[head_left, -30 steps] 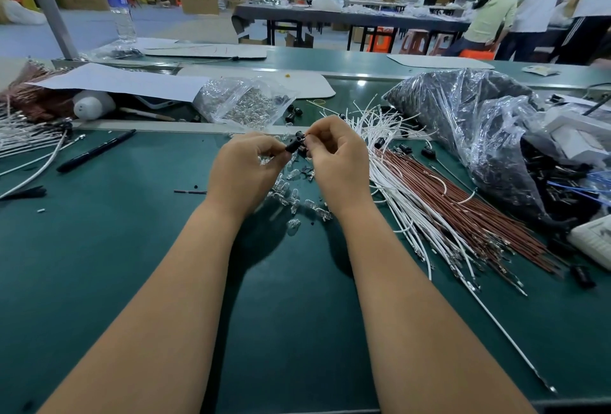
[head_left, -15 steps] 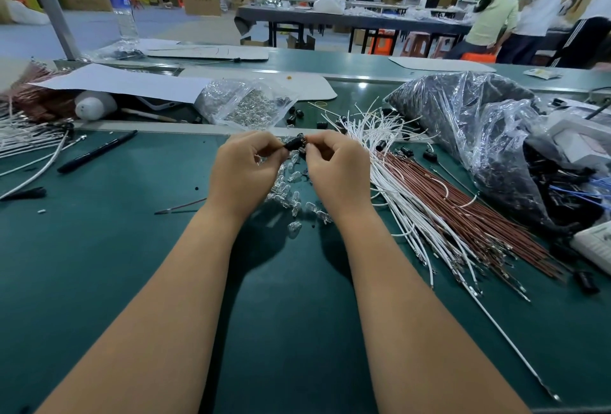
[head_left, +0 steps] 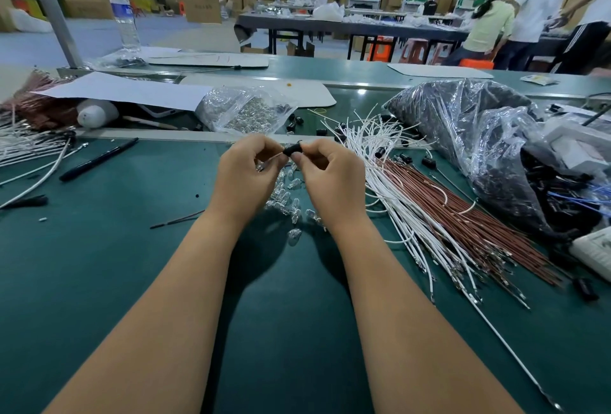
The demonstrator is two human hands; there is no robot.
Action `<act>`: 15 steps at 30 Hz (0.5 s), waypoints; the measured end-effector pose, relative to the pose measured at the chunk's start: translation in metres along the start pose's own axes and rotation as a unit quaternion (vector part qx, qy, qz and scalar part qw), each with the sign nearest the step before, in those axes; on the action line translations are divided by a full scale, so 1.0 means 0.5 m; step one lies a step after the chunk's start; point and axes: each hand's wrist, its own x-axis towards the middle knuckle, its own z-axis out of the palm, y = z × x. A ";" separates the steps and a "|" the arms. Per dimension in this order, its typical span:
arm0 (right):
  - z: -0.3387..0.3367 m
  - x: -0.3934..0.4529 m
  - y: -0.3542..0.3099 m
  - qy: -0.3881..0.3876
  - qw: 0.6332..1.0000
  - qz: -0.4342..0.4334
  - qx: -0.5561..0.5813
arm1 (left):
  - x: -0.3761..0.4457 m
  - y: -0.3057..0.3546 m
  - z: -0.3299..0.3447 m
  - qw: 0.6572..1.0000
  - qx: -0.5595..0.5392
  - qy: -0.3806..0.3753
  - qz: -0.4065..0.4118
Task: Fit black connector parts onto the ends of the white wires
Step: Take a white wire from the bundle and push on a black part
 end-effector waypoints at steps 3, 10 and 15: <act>0.001 0.002 0.002 0.000 1.000 0.024 0.020 | 0.001 0.003 -0.001 1.000 -0.018 -0.023 -0.005; 0.006 0.004 -0.003 -0.053 0.995 0.054 0.064 | 0.004 0.000 -0.001 0.996 -0.029 -0.070 -0.044; 0.004 0.009 0.000 -0.054 0.996 0.053 0.049 | 0.002 -0.006 0.000 0.998 -0.024 -0.043 -0.050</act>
